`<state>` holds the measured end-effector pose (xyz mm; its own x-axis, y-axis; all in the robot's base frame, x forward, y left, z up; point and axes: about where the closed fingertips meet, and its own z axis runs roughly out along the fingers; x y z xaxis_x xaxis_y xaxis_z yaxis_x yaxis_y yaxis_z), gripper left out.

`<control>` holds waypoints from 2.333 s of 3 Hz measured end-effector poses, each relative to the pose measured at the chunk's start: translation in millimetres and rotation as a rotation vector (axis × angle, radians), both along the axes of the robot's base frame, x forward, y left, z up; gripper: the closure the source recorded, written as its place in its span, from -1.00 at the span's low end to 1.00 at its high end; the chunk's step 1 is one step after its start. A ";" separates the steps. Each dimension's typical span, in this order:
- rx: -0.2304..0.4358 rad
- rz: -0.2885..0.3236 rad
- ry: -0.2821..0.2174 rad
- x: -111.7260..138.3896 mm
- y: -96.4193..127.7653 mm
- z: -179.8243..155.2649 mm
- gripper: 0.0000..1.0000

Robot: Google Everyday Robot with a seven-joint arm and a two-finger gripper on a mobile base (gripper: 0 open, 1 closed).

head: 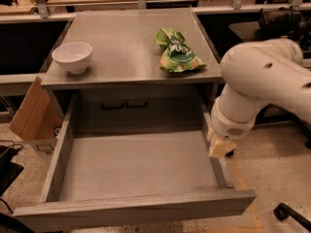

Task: Open top drawer

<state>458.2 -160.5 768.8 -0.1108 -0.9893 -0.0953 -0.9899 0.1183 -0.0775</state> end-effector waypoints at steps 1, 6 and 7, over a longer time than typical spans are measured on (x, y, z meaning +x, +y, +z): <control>-0.048 -0.011 -0.064 20.2 -28.0 73.0 0.66; -0.043 -0.046 -0.143 44.3 -58.6 137.2 -1.00; -0.043 -0.046 -0.143 44.3 -58.6 137.2 -1.00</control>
Offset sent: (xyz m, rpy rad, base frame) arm 0.0624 -0.0953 0.1847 -0.0520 -0.1560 -0.0754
